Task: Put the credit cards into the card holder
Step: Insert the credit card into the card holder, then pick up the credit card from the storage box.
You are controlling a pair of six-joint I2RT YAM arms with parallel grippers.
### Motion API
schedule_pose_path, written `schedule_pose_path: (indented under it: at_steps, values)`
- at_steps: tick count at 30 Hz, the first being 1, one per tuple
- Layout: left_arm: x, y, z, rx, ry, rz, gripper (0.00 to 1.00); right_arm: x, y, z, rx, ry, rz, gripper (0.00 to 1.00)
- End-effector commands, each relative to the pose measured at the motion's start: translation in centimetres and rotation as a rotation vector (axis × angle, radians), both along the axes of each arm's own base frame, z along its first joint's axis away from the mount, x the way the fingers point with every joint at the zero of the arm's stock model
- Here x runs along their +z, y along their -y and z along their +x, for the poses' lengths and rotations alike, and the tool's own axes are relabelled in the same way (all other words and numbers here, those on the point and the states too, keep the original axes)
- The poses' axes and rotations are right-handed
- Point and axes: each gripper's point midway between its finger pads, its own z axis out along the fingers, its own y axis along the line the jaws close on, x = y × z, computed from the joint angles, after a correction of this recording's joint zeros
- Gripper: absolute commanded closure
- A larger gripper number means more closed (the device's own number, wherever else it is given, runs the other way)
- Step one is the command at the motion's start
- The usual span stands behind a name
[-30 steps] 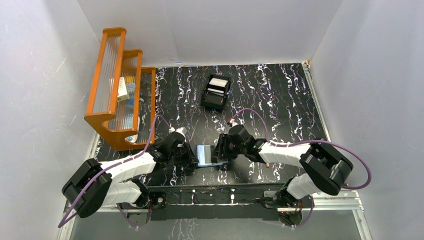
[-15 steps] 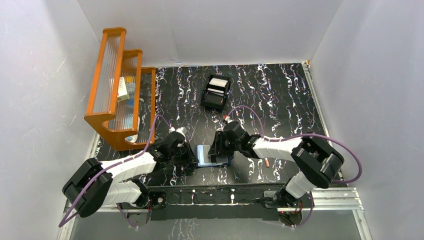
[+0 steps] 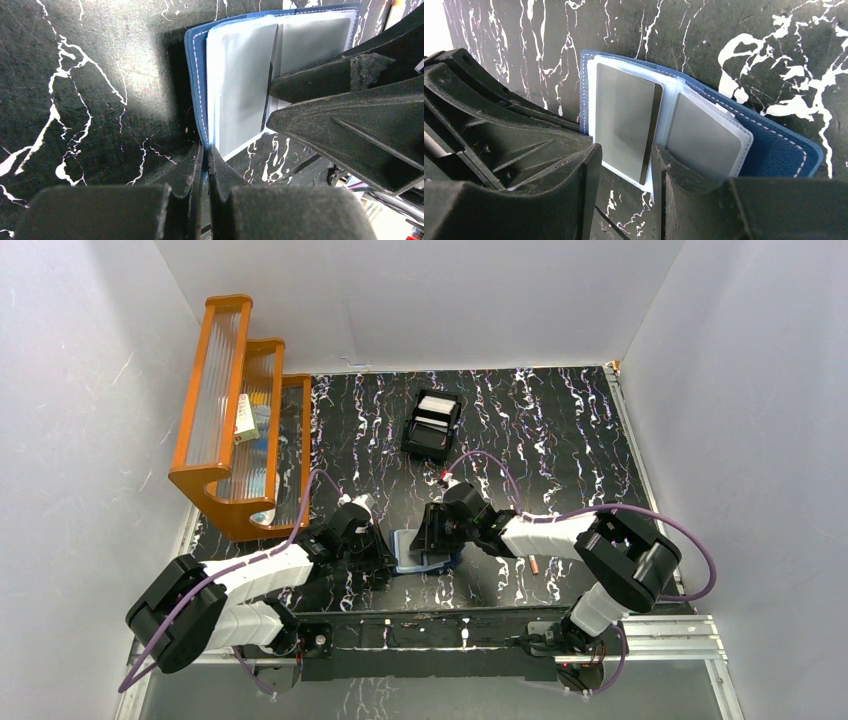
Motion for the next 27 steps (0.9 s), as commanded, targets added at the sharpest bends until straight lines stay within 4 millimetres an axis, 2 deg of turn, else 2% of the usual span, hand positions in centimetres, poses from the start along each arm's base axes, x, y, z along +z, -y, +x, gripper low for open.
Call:
schedule_pose_path:
  at_steps: [1,6,10,15,18,21,27]
  values:
    - [0.3,0.3,0.0,-0.018,0.013,-0.006,1.00,1.8,-1.8,0.2,0.039,0.043,0.087,0.52]
    - [0.3,0.2,0.0,-0.018,0.014,-0.005,1.00,1.9,-1.9,-0.1,0.042,0.030,0.103,0.54]
    - [0.5,0.0,0.0,-0.014,0.017,-0.003,1.00,1.8,-0.7,0.7,0.020,0.065,0.022,0.52]
    - [0.8,0.0,0.0,-0.012,0.025,-0.010,1.00,4.6,0.4,2.6,0.025,0.172,-0.013,0.49]
    - [0.8,0.2,-0.1,-0.022,0.025,-0.018,1.00,6.7,1.5,4.9,0.007,0.247,-0.023,0.48]
    - [0.8,0.2,-0.3,-0.028,0.023,-0.024,1.00,8.7,2.8,8.1,0.005,0.326,-0.051,0.48]
    - [1.2,0.2,-0.3,-0.027,0.032,-0.030,1.00,11.8,5.4,16.5,0.025,0.547,-0.230,0.47]
